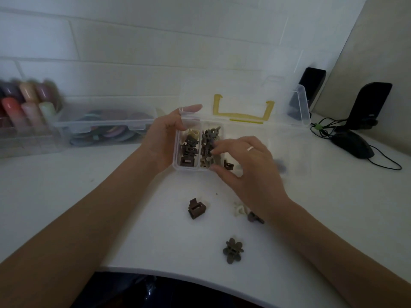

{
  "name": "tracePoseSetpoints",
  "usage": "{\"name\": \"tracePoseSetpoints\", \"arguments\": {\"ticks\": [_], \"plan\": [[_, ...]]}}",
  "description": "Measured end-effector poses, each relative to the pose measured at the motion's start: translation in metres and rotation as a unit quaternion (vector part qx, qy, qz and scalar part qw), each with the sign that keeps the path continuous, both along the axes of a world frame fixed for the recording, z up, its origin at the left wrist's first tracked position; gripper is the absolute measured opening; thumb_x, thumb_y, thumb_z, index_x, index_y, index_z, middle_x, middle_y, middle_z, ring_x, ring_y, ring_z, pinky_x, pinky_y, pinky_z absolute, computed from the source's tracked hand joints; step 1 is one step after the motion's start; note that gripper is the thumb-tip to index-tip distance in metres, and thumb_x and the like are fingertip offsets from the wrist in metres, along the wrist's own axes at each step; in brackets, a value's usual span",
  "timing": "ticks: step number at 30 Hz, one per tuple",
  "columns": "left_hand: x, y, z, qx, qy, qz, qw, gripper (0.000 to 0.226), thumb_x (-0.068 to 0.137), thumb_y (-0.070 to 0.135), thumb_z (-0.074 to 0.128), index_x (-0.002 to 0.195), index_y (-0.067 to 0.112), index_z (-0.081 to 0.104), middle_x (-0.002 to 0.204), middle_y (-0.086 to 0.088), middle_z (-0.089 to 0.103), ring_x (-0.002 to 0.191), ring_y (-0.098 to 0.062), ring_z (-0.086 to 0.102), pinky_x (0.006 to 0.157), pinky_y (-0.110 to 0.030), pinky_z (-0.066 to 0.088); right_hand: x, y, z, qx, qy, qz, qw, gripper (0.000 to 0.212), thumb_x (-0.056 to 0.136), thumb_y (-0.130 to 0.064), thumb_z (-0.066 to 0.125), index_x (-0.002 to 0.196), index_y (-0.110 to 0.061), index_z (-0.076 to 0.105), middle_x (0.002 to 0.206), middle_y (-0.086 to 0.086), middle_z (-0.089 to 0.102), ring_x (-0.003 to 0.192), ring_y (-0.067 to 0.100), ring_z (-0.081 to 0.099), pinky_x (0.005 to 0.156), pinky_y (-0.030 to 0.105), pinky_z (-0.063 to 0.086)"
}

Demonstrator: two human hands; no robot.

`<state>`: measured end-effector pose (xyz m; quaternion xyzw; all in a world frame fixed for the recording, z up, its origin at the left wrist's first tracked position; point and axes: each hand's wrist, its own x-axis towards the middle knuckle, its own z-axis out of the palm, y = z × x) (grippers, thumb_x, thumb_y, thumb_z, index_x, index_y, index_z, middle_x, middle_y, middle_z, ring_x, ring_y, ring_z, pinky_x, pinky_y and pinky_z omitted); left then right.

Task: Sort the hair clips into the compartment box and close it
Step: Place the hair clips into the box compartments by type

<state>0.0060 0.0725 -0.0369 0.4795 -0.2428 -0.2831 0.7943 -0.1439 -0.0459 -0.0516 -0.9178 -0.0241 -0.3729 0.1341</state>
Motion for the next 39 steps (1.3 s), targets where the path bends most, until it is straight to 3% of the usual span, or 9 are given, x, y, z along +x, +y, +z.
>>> {"name": "tracePoseSetpoints", "arguments": {"ticks": [4,7,11,14,20,25,34,36,39], "plan": [[0.0,0.0,-0.001,-0.003,0.005,-0.006,1.0,0.049,0.067,0.01,0.04,0.107,0.017,0.066,0.109,-0.018,0.061,0.092,-0.034,0.058,0.07,-0.035,0.054,0.004,-0.004,-0.007,-0.084,-0.019,-0.04,0.996,0.022,0.085,-0.034,0.056,0.096,-0.025,0.073,0.129,-0.005,0.059,0.112,0.02,0.049,0.088,0.034,0.036],[0.001,0.0,-0.001,0.003,0.005,-0.002,1.0,0.047,0.071,0.01,0.04,0.109,0.017,0.067,0.109,-0.017,0.061,0.093,-0.033,0.058,0.071,-0.036,0.053,-0.001,-0.006,-0.006,-0.069,-0.008,-0.024,0.997,0.028,0.089,-0.035,0.049,0.101,-0.027,0.073,0.136,-0.005,0.053,0.117,0.019,0.047,0.092,0.035,0.035],[-0.001,-0.001,0.0,0.007,-0.001,0.001,1.0,0.046,0.079,0.004,0.034,0.114,0.014,0.063,0.104,-0.014,0.064,0.09,-0.029,0.061,0.071,-0.033,0.055,-0.007,-0.009,0.0,-0.045,-0.005,-0.001,0.999,0.03,0.091,-0.035,0.046,0.098,-0.027,0.074,0.135,-0.006,0.054,0.119,0.02,0.048,0.095,0.035,0.033],[-0.001,0.0,0.002,0.013,-0.008,0.005,1.0,0.045,0.082,0.003,0.034,0.113,0.014,0.064,0.106,-0.014,0.066,0.093,-0.03,0.062,0.079,-0.039,0.053,-0.009,-0.008,0.003,-0.094,0.01,-0.015,0.995,0.033,0.091,-0.039,0.045,0.088,-0.029,0.076,0.135,-0.006,0.054,0.121,0.016,0.045,0.093,0.034,0.029],[0.001,0.0,0.0,0.011,0.001,0.001,1.0,0.05,0.07,0.01,0.041,0.113,0.017,0.064,0.113,-0.017,0.064,0.097,-0.034,0.061,0.077,-0.04,0.052,-0.01,-0.005,0.002,-0.207,0.001,-0.061,0.976,0.027,0.091,-0.037,0.048,0.102,-0.029,0.072,0.138,-0.002,0.052,0.122,0.02,0.05,0.093,0.04,0.032],[0.001,0.0,0.0,0.017,0.002,0.004,1.0,0.058,0.063,0.013,0.045,0.119,0.016,0.061,0.108,-0.013,0.066,0.092,-0.031,0.065,0.073,-0.038,0.054,-0.01,-0.008,0.003,-0.141,0.021,-0.064,0.988,0.032,0.09,-0.037,0.044,0.11,-0.03,0.068,0.139,-0.005,0.05,0.123,0.019,0.047,0.096,0.043,0.034],[0.0,0.0,0.001,0.007,0.007,-0.009,1.0,0.059,0.063,0.013,0.045,0.121,0.013,0.058,0.089,-0.007,0.07,0.075,-0.022,0.069,0.063,-0.03,0.054,-0.016,-0.005,0.011,-0.111,-0.001,0.045,0.993,0.029,0.089,-0.038,0.052,0.112,-0.031,0.067,0.127,-0.007,0.058,0.117,0.017,0.05,0.096,0.04,0.035],[0.0,0.0,0.001,0.011,0.004,-0.002,1.0,0.056,0.063,0.013,0.044,0.117,0.013,0.06,0.083,-0.004,0.068,0.071,-0.018,0.067,0.063,-0.026,0.053,-0.018,0.001,0.013,-0.09,0.047,0.14,0.985,0.026,0.088,-0.036,0.056,0.111,-0.031,0.067,0.118,-0.011,0.063,0.11,0.012,0.054,0.093,0.04,0.039],[0.0,-0.001,-0.001,0.033,-0.025,0.015,0.999,0.054,0.062,0.014,0.045,0.112,0.015,0.064,0.093,-0.005,0.064,0.085,-0.017,0.061,0.075,-0.027,0.05,-0.017,0.009,0.003,-0.094,0.164,0.213,0.959,0.028,0.089,-0.036,0.058,0.115,-0.031,0.065,0.114,-0.014,0.066,0.109,0.009,0.054,0.091,0.041,0.042]]}}
